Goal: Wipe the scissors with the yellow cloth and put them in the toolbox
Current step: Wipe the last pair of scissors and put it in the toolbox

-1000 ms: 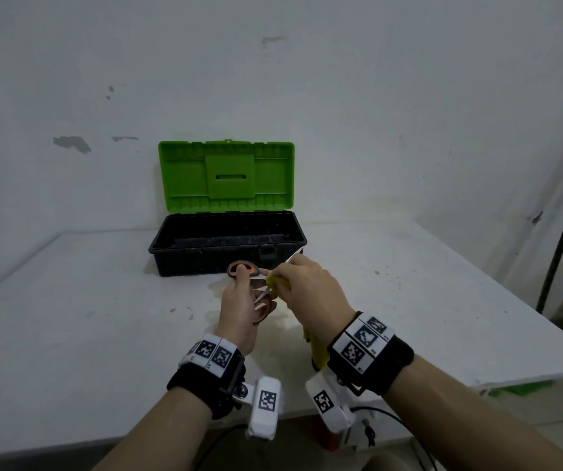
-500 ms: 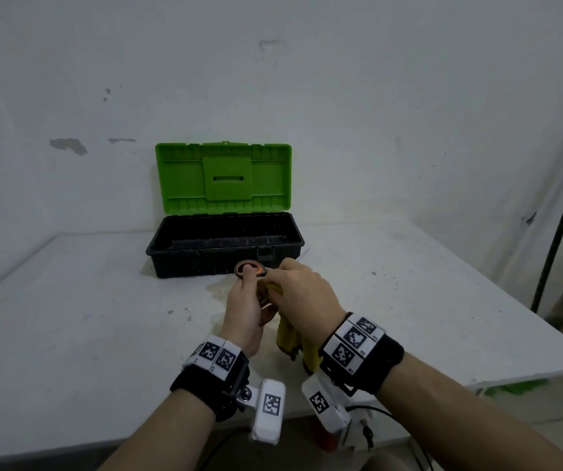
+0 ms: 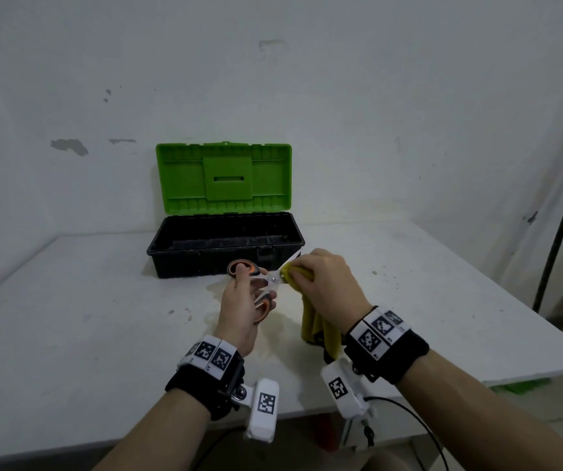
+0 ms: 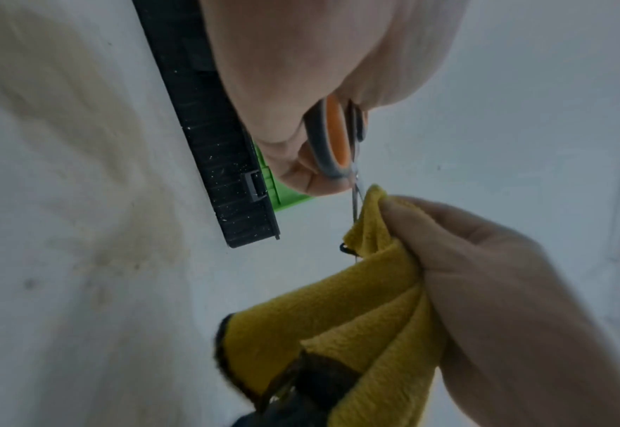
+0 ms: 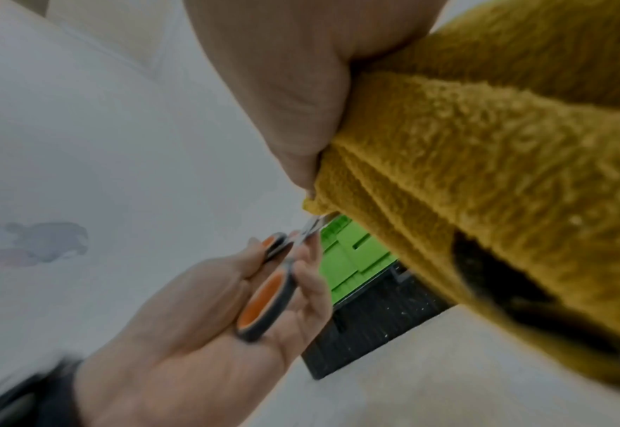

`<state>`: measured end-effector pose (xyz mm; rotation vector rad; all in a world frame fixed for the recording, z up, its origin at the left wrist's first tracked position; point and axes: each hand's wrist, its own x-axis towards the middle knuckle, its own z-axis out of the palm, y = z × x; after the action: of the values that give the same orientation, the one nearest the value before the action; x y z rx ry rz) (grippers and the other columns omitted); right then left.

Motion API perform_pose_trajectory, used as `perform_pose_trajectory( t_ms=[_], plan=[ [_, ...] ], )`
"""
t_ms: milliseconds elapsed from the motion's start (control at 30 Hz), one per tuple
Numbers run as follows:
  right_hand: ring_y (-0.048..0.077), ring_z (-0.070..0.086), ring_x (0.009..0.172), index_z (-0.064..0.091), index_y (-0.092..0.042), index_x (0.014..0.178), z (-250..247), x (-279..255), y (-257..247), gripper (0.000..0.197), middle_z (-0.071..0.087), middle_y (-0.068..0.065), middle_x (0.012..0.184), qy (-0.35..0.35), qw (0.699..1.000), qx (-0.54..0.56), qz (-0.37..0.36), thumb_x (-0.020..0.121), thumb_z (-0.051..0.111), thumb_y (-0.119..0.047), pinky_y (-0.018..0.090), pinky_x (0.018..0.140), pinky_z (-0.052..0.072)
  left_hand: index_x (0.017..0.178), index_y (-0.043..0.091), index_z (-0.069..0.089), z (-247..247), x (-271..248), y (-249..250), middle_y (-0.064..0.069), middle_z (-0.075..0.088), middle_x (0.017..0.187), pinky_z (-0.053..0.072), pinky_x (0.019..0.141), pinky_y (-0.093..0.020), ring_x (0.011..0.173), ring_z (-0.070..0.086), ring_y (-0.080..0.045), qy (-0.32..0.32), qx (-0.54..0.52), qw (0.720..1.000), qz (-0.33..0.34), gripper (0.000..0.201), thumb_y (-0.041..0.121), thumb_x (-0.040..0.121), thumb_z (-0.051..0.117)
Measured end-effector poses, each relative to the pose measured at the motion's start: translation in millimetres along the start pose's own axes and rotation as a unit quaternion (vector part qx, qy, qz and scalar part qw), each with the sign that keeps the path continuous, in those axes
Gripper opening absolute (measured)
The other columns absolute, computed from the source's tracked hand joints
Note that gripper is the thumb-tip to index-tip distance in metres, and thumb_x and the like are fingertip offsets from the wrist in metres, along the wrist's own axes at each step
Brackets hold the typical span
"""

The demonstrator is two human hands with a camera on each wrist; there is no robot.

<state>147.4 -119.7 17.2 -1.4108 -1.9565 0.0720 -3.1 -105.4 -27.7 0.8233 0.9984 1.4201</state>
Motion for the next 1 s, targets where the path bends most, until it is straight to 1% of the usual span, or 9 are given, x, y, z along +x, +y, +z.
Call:
perform_pose_trajectory(
  t_ms=[133, 200, 267, 333, 433, 533, 700, 900, 1000],
  plan=[
    [0.018, 0.059, 0.083, 0.073, -0.025, 0.102, 13, -11, -12, 0.017, 0.060, -0.001, 0.094, -0.069, 0.995, -0.004, -0.071, 0.094, 0.059, -0.031, 0.039, 0.073, 0.053, 0.112, 0.006, 0.063, 5, -2, 0, -0.021, 0.073, 0.102, 0.059, 0.082, -0.046, 0.093, 0.070, -0.035, -0.013, 0.016, 1.000, -0.014, 0.053, 0.046, 0.107, 0.030],
    [0.020, 0.060, 0.085, 0.072, -0.025, 0.105, 14, -8, -9, 0.019, 0.059, -0.001, 0.096, -0.068, 0.996, -0.022, -0.052, 0.095, 0.057, -0.032, 0.041, 0.074, 0.053, 0.114, 0.005, 0.062, 5, -3, 0, -0.020, 0.072, 0.102, 0.059, 0.077, -0.043, 0.089, 0.070, -0.033, -0.013, 0.020, 1.000, -0.012, 0.053, 0.046, 0.107, 0.030],
    [0.021, 0.060, 0.086, 0.072, -0.024, 0.107, 8, 0, -5, 0.022, 0.059, 0.000, 0.099, -0.051, 0.998, -0.037, -0.023, 0.097, 0.054, -0.032, 0.041, 0.075, 0.054, 0.106, 0.006, 0.062, 3, -4, 1, -0.015, 0.068, 0.092, 0.054, 0.065, -0.036, 0.071, 0.065, -0.025, -0.012, 0.008, 1.000, -0.007, 0.050, 0.046, 0.107, 0.031],
    [0.020, 0.059, 0.087, 0.071, -0.024, 0.109, 1, 3, -6, 0.022, 0.058, -0.001, 0.101, -0.053, 0.997, -0.041, -0.031, 0.097, 0.054, -0.031, 0.040, 0.076, 0.054, 0.101, 0.008, 0.062, 2, -4, 1, -0.012, 0.066, 0.088, 0.052, 0.064, -0.035, 0.066, 0.062, -0.022, -0.010, 0.007, 1.000, -0.008, 0.049, 0.045, 0.107, 0.031],
    [0.017, 0.058, 0.085, 0.069, -0.031, 0.110, 0, 1, -16, 0.019, 0.054, -0.003, 0.101, -0.131, 0.984, -0.049, -0.109, 0.097, 0.054, -0.031, 0.038, 0.072, 0.054, 0.112, 0.011, 0.063, 3, -5, 2, -0.021, 0.073, 0.103, 0.058, 0.082, -0.046, 0.092, 0.072, -0.033, -0.026, 0.021, 0.999, -0.028, 0.051, 0.048, 0.106, 0.028],
    [0.021, 0.058, 0.080, 0.066, -0.034, 0.109, 5, -6, -23, 0.018, 0.050, -0.002, 0.103, -0.190, 0.965, -0.090, -0.158, 0.097, 0.054, -0.029, 0.041, 0.066, 0.054, 0.116, 0.014, 0.063, 5, -8, 2, -0.021, 0.073, 0.106, 0.058, 0.086, -0.050, 0.100, 0.071, -0.034, -0.029, 0.027, 0.998, -0.042, 0.051, 0.051, 0.105, 0.029],
    [0.023, 0.055, 0.071, 0.064, -0.032, 0.105, 0, 3, -12, 0.017, 0.044, -0.004, 0.102, -0.182, 0.953, -0.185, -0.154, 0.097, 0.053, -0.022, 0.039, 0.059, 0.051, 0.109, 0.015, 0.064, 1, -9, -1, -0.015, 0.075, 0.101, 0.057, 0.085, -0.047, 0.096, 0.072, -0.032, -0.028, 0.051, 0.997, -0.047, 0.052, 0.051, 0.105, 0.027],
    [0.021, 0.056, 0.077, 0.065, -0.032, 0.107, 9, -12, -13, 0.016, 0.051, -0.003, 0.106, -0.167, 0.963, -0.122, -0.172, 0.095, 0.057, -0.027, 0.038, 0.060, 0.049, 0.115, 0.013, 0.063, 2, -4, -4, -0.019, 0.074, 0.105, 0.059, 0.078, -0.045, 0.095, 0.072, -0.033, -0.022, 0.035, 0.998, -0.046, 0.054, 0.052, 0.106, 0.028],
    [0.024, 0.059, 0.079, 0.066, -0.028, 0.108, 2, -7, 1, 0.017, 0.051, -0.002, 0.106, -0.121, 0.977, -0.131, -0.113, 0.098, 0.053, -0.028, 0.038, 0.063, 0.049, 0.106, 0.009, 0.064, 1, -1, -2, -0.016, 0.068, 0.098, 0.054, 0.066, -0.036, 0.074, 0.065, -0.027, 0.005, 0.003, 0.999, -0.039, 0.052, 0.050, 0.106, 0.031]
  ],
)
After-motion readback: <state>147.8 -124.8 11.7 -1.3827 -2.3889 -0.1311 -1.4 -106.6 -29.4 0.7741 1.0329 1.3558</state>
